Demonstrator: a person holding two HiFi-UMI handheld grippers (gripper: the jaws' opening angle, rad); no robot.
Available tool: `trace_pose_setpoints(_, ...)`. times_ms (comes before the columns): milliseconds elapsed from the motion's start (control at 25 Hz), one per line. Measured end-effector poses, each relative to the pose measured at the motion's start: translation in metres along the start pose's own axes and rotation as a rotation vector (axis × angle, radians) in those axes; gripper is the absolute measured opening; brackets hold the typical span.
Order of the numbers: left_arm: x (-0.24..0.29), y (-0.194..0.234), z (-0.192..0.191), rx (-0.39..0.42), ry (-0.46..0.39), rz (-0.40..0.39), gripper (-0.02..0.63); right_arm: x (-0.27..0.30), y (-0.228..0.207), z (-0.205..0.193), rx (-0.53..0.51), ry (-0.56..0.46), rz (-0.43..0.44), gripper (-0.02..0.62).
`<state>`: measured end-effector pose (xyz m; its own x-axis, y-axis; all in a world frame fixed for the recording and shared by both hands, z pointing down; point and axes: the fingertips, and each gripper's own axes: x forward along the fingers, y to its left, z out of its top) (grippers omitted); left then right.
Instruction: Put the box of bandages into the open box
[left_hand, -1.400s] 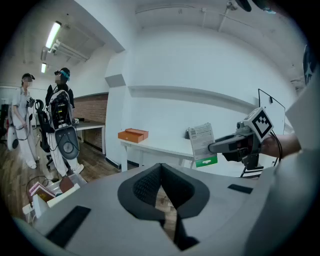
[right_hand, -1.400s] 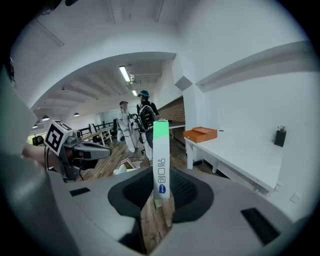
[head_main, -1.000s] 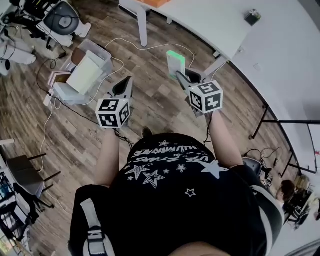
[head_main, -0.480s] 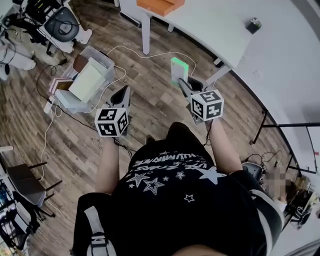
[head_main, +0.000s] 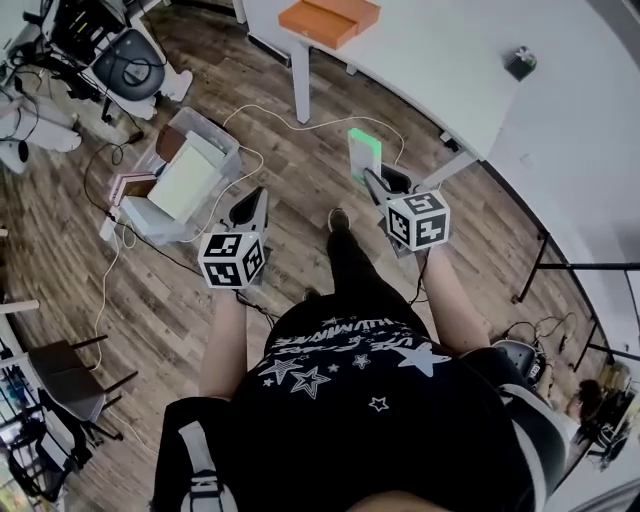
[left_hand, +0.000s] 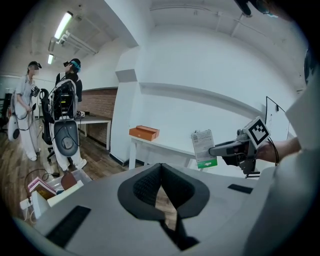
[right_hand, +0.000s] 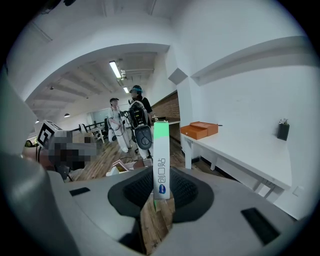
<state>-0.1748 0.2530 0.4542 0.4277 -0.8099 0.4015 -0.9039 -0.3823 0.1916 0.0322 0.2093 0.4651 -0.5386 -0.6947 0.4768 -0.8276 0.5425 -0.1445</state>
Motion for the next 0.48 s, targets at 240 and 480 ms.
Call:
trace_pose_setpoints(240,0.08,0.03,0.029,-0.002,0.028,0.04,0.018,0.068,-0.068,0.034,0.023,-0.006,0.023,0.115)
trace_pose_setpoints(480,0.174,0.046,0.08,0.008,0.035,0.041,0.018,0.131,-0.148,0.086,0.044,-0.023,0.024,0.115)
